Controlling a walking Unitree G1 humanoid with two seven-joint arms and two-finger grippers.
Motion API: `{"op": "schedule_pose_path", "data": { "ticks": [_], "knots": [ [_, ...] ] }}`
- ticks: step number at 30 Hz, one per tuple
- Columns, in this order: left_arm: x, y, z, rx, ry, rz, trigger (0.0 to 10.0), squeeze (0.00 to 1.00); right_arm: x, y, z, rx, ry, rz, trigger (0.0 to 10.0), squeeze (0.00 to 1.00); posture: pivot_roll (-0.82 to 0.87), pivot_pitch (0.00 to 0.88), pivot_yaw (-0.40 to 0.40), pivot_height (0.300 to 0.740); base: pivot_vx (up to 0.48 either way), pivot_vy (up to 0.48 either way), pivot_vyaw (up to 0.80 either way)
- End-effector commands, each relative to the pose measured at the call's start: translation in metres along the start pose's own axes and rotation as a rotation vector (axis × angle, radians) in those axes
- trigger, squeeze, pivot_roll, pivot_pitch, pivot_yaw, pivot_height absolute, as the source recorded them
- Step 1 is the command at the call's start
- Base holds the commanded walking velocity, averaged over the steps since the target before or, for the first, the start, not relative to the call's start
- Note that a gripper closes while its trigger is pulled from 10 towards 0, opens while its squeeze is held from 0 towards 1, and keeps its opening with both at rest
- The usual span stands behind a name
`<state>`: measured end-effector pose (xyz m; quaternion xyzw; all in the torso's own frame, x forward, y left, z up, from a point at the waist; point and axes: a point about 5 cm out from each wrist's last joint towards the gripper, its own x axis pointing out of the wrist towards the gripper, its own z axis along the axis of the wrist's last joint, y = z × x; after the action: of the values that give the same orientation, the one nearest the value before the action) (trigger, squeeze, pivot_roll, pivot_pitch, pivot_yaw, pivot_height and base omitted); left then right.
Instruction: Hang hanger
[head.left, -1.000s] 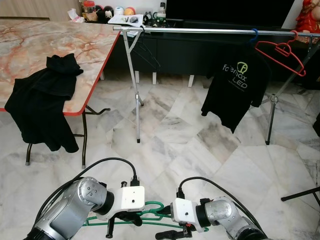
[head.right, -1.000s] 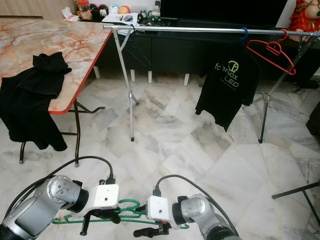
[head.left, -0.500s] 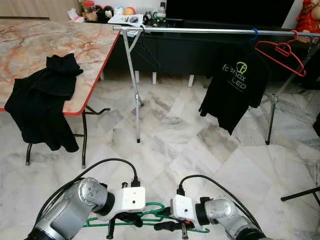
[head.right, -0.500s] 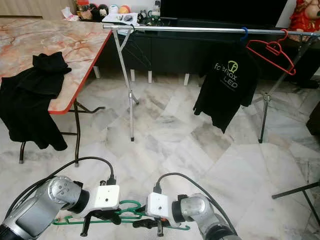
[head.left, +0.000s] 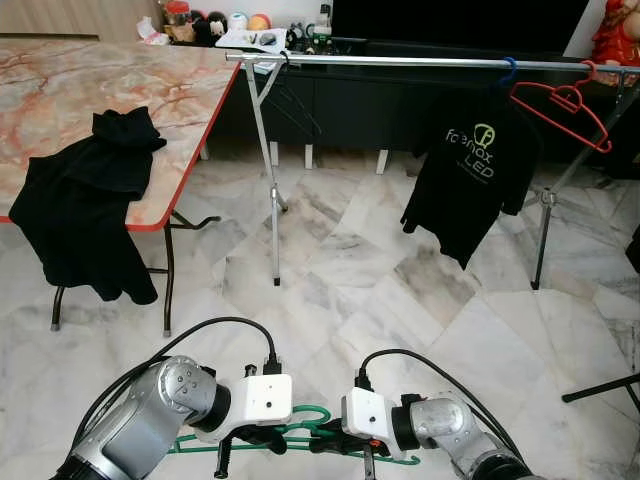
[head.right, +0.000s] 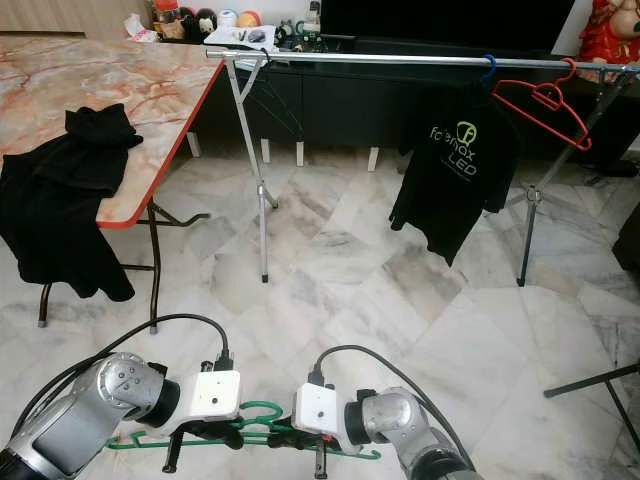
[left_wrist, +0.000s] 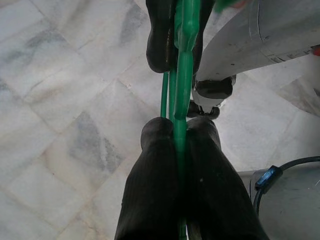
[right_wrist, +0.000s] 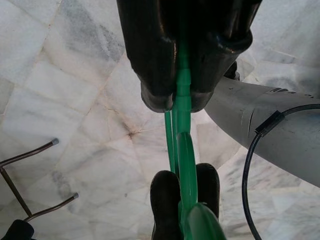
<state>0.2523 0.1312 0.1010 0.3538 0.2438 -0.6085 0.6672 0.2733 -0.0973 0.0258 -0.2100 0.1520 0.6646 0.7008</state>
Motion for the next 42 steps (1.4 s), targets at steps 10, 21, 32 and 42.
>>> {"op": "schedule_pose_path", "data": {
  "ticks": [10,21,32,42],
  "knots": [
    [0.001,0.002,0.006,0.058,-0.023,0.006,10.0,0.0,-0.002,0.0,-0.003,0.017,0.01,-0.009,0.0,0.0,0.08,0.121,-0.064,0.74,0.0,0.0,0.0],
    [0.0,0.003,0.005,0.033,-0.037,0.01,10.0,1.0,-0.002,0.001,-0.006,0.024,0.031,-0.004,0.0,0.0,0.08,0.125,-0.064,0.74,0.0,0.0,0.0],
    [-0.008,-0.001,0.001,-0.01,-0.054,-0.043,10.0,1.0,-0.01,0.016,-0.033,0.071,0.168,-0.015,0.0,0.0,0.08,0.13,-0.062,0.74,0.0,0.0,0.0],
    [-0.019,0.012,-0.039,-0.131,-0.008,0.218,10.0,0.0,-0.027,0.029,-0.066,0.225,0.275,-0.204,0.0,0.0,0.08,0.134,-0.055,0.74,0.0,0.0,0.0]
  ]
}}
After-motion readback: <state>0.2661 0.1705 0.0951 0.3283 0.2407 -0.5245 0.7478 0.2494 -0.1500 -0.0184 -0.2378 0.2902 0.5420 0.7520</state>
